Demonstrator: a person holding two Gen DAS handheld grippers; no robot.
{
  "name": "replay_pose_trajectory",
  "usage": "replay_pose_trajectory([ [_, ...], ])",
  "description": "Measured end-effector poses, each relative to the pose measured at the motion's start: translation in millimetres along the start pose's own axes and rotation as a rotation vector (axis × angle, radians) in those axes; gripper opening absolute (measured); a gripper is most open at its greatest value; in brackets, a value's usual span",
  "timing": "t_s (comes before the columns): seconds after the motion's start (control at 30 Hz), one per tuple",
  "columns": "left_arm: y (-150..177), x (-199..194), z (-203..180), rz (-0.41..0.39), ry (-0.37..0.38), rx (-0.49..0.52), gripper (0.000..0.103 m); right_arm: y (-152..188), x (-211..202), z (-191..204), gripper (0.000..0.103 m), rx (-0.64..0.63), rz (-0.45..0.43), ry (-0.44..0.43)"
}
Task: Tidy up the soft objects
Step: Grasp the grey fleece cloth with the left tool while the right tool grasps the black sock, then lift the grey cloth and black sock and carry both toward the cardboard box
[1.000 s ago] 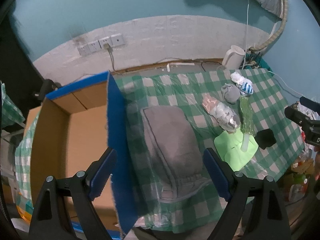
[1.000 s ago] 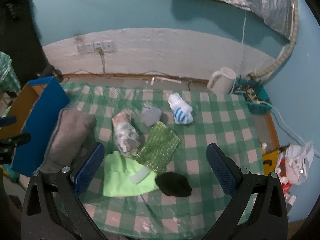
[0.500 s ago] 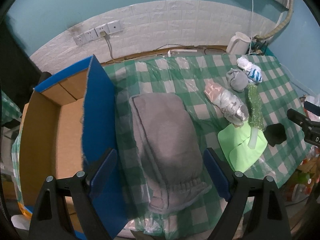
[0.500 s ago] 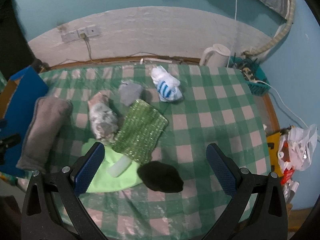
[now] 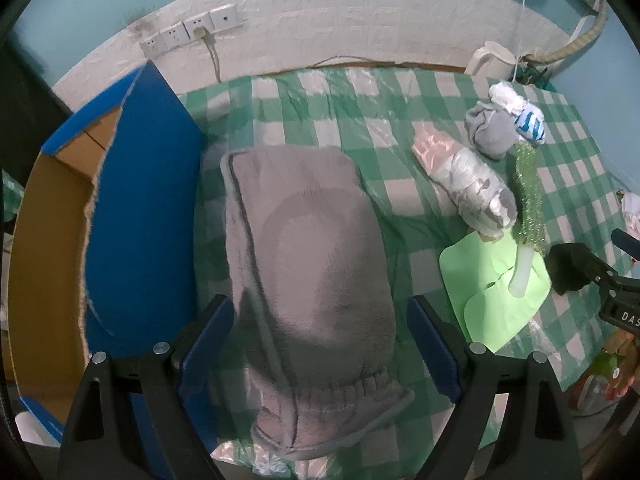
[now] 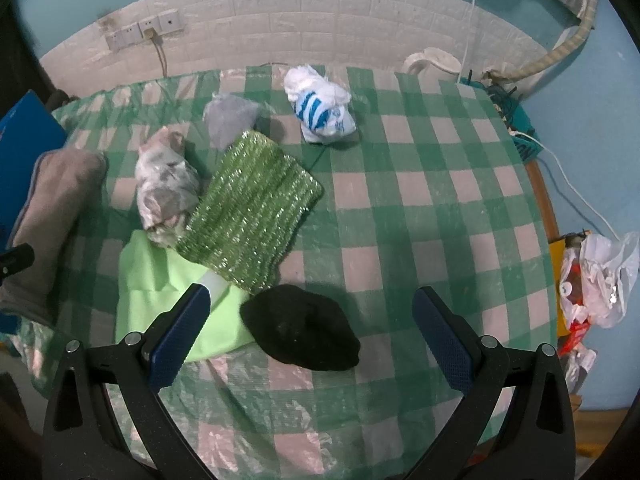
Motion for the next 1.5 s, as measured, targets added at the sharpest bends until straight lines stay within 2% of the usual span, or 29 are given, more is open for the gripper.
replay_pose_trajectory([
  [0.5, 0.7, 32.5, -0.4, 0.063, -0.058, 0.016, 0.089, 13.2, 25.9, 14.8, 0.097, -0.074, 0.046, 0.016],
  [0.7, -2.3, 41.8, 8.9, 0.081, -0.06, 0.0, 0.09, 19.5, 38.0, 17.3, 0.082, -0.087, 0.078, 0.0],
  [0.8, -3.5, 46.1, 10.2, 0.088, -0.06, 0.001, 0.089, 22.0, 39.4, 19.2, 0.07, -0.101, 0.083, -0.009],
  [0.87, -4.1, 47.0, 11.3, 0.082, -0.063, 0.002, 0.083, 22.1, 38.0, 18.3, 0.062, -0.108, 0.079, -0.008],
  [0.93, -3.3, 46.8, 12.5, 0.073, -0.08, 0.004, 0.069, 22.0, 36.1, 17.3, 0.057, -0.11, 0.076, -0.014],
  [0.97, -2.2, 46.8, 13.3, 0.069, -0.094, 0.005, 0.067, 21.6, 35.9, 16.7, 0.053, -0.105, 0.075, -0.019],
  [1.03, -3.6, 44.9, 15.8, 0.058, -0.096, 0.01, 0.054, 19.4, 35.7, 15.3, 0.049, -0.098, 0.078, -0.028],
  [1.13, -6.9, 38.9, 20.1, 0.037, -0.104, 0.012, 0.041, 15.1, 32.1, 13.2, 0.045, -0.089, 0.077, -0.03],
  [1.33, -13.0, 25.4, 21.7, 0.01, -0.091, 0.006, 0.03, 3.2, 21.8, 10.2, 0.043, -0.075, 0.044, -0.021],
  [1.5, 1.5, 12.9, 18.1, -0.003, -0.064, -0.01, 0.03, -1.6, 9.5, 7.8, 0.043, -0.057, 0.019, -0.023],
])
Point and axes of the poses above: each gripper's, at about its wrist camera, not at the fingertips, and x roughly the way its jaws point, z to its left, y to its underside, the point moved 6 cm from there along x, roughly the way its jaws point, and after that the axes turned 13 degrees about y, right-handed, at the moved point
